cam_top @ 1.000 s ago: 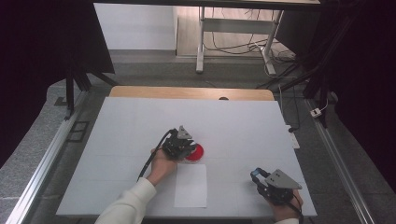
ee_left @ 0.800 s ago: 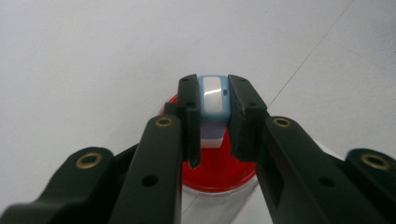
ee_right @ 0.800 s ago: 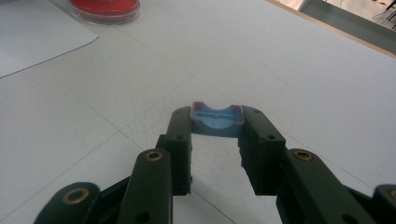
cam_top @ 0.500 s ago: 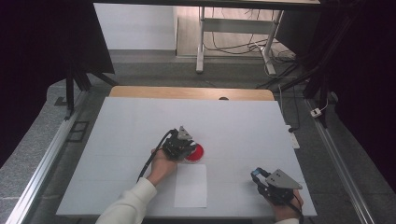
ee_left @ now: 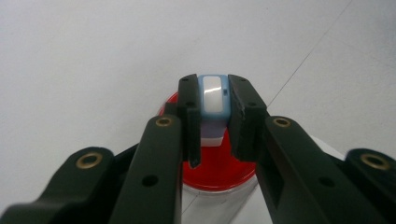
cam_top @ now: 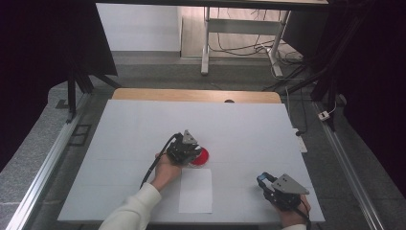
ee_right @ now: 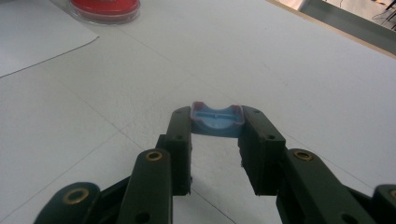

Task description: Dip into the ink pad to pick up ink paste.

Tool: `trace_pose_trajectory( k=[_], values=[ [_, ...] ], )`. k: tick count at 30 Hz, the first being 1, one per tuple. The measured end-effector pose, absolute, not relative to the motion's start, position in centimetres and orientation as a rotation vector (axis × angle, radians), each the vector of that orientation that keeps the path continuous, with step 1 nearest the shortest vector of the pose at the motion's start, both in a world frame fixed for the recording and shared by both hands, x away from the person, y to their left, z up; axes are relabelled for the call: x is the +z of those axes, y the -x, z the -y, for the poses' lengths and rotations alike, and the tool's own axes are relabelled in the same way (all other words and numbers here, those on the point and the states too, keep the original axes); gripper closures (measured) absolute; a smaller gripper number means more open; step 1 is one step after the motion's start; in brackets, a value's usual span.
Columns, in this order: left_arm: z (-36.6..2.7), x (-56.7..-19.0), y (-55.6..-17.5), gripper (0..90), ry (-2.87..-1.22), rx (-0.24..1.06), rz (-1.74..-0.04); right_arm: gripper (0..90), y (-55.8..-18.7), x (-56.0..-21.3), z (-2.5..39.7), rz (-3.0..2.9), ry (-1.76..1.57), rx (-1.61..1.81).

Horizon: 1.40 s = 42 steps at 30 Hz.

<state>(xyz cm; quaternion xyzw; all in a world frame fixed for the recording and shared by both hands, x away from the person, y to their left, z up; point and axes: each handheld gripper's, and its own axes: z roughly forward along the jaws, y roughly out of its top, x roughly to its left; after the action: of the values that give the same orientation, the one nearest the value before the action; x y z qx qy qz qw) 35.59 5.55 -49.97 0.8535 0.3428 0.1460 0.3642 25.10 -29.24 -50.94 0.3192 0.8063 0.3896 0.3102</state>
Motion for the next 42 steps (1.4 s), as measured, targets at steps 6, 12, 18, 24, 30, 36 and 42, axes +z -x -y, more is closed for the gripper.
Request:
trace_pose_trajectory(
  k=[6, 12, 18, 24, 30, 36, 42],
  values=[
    [-5.6, -49.9, -35.6, 75.8, -2.197, 0.375, -0.882, 64.9, -25.1, -51.0, 29.3, -2.129, -0.846, 1.03],
    [-6.3, -48.9, -35.4, 75.6, -2.137, 0.392, -0.877, 64.9, -25.2, -51.0, 29.3, -2.126, -0.846, 1.037],
    [-7.1, -48.3, -35.3, 75.6, -2.133, 0.378, -0.901, 64.9, -25.2, -50.9, 29.3, -2.126, -0.846, 1.038],
    [-7.0, -48.3, -35.2, 75.5, -2.149, 0.365, -0.895, 64.9, -25.1, -50.9, 29.3, -2.125, -0.844, 1.033],
    [-7.0, -48.8, -35.3, 75.5, -2.163, 0.354, -0.906, 64.9, -25.1, -50.9, 29.3, -2.125, -0.846, 1.035],
    [-7.1, -49.2, -35.4, 75.5, -2.167, 0.35, -0.913, 64.9, -25.2, -50.9, 29.3, -2.126, -0.846, 1.037],
    [-7.0, -49.5, -35.4, 75.5, -2.165, 0.345, -0.914, 64.9, -25.2, -51.0, 29.3, -2.126, -0.847, 1.035]
  ],
)
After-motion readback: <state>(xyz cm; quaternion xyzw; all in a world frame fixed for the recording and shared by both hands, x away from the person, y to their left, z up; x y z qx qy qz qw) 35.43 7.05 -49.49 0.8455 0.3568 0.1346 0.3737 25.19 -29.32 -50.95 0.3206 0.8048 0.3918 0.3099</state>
